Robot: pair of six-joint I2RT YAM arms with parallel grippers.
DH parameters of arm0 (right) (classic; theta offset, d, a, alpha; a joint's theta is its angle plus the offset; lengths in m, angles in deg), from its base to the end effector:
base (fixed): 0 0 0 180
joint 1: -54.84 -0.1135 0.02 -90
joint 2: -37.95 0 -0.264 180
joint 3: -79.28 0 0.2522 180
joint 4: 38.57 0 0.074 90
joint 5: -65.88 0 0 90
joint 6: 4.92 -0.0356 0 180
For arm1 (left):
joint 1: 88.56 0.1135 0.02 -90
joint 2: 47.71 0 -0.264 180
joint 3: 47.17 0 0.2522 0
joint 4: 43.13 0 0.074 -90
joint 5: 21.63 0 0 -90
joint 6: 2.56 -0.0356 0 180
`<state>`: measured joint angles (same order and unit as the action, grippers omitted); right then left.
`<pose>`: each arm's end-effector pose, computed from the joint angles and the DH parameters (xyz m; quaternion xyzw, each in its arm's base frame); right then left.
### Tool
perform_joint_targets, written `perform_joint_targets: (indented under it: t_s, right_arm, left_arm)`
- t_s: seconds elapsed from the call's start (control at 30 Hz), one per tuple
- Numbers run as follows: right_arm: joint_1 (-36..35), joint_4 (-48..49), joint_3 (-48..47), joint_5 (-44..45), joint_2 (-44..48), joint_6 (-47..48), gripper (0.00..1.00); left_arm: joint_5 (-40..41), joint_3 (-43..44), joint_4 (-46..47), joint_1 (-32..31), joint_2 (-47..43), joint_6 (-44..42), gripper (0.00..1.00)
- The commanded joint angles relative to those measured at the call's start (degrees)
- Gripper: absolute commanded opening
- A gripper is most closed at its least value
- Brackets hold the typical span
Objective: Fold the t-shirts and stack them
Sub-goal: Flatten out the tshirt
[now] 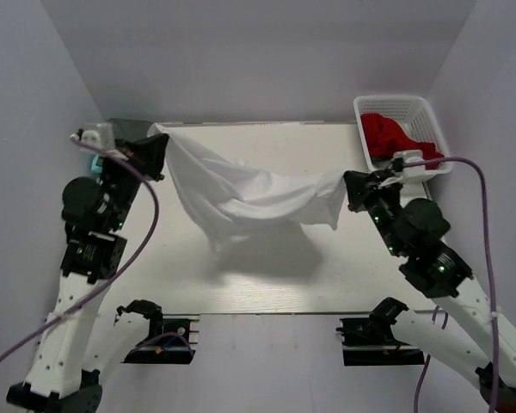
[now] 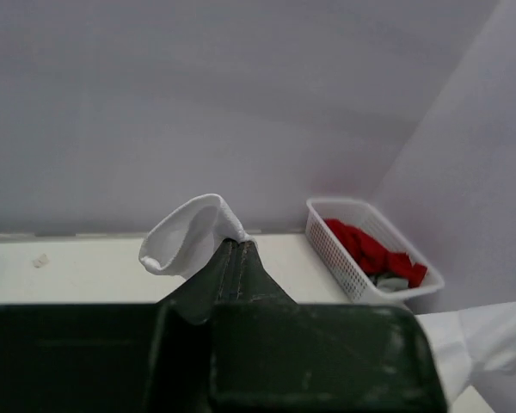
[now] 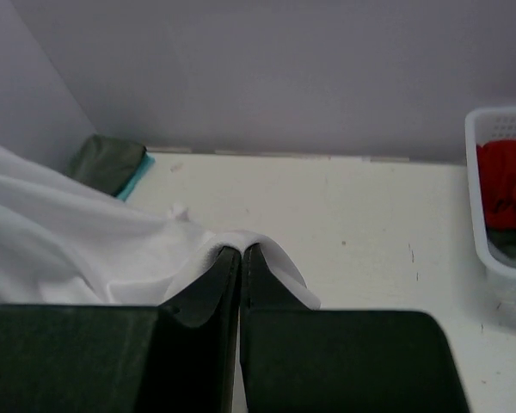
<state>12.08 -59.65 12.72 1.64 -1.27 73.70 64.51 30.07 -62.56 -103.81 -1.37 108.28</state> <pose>0.1169 0.0870 0.4078 -0.0161 0.6713 0.1979 0.7141 0.1552 -0.0448 0.4558 -0.0048 0.6331 -0.2600 0.7291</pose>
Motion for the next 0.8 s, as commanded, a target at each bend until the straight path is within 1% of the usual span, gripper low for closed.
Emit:
perform_joint_targets:
  t_s: [0.0, 0.03, 0.2, 0.33, 0.4, 0.43, 0.47, 0.5, 0.53, 0.57, 0.63, 0.67, 0.7, 0.77]
  right_arm:
    - [0.0, -2.5, -4.9, -0.4, 3.7, 2.2, 0.00]
    - [0.0, -3.4, -6.9, -0.5, 5.5, 2.7, 0.00]
    - [0.0, -4.7, -9.7, -1.4, 9.6, 2.3, 0.00]
    - [0.0, -3.8, -10.0, -3.0, 10.5, 3.4, 0.00]
    - [-0.1, -1.8, -7.8, -0.7, 9.9, 4.2, 0.00]
    - [-0.1, -0.5, -7.1, 0.2, 8.2, 4.7, 0.00]
    - [0.0, 0.1, -5.9, 3.3, 8.2, 4.9, 0.00]
    - [-0.1, 1.7, -4.8, 4.9, 6.2, 5.1, 0.00]
    - [0.0, 2.1, -3.7, 9.0, 3.8, 5.9, 0.00]
    - [0.1, 2.5, -3.0, 10.4, 2.7, 5.9, 0.00]
    - [0.3, 4.8, 0.1, 13.0, -2.8, 5.8, 0.00]
    - [0.2, 5.5, 1.1, 13.3, -4.1, 5.3, 0.00]
    - [0.6, 6.5, 4.2, 13.4, -8.4, 4.4, 0.00]
    - [1.5, 10.1, 6.4, 13.0, -11.3, 2.4, 0.00]
  left_arm:
    - [6.0, 1.2, -4.7, -0.1, -4.8, -1.1, 0.00]
    - [6.9, 1.2, -5.2, -0.1, -7.6, -0.3, 0.00]
    - [10.7, 2.3, -7.9, 0.5, -12.0, 0.8, 0.00]
    - [13.2, 3.7, -10.1, 0.5, -10.5, 1.4, 0.00]
    - [14.6, 3.7, -10.6, 0.5, -8.9, 1.4, 0.00]
    - [16.0, 3.7, -10.6, 0.5, -6.5, 1.4, 0.00]
    - [16.5, 3.7, -10.6, 0.5, -4.8, 1.4, 0.00]
    - [17.0, 3.1, -10.1, 0.5, -3.0, 1.4, 0.00]
    - [17.7, 3.1, -10.1, 0.5, -1.0, 1.4, 0.00]
    - [17.7, 3.1, -10.1, 1.0, 3.4, 1.4, 0.00]
    - [19.3, 2.5, -10.1, 1.0, 8.2, 2.0, 0.00]
    - [19.9, 2.0, -10.1, 1.0, 10.6, 2.5, 0.00]
    - [20.5, 0.3, -10.1, 1.0, 15.5, 3.1, 0.00]
    - [20.5, -1.7, -8.9, 1.0, 20.3, 3.7, 0.00]
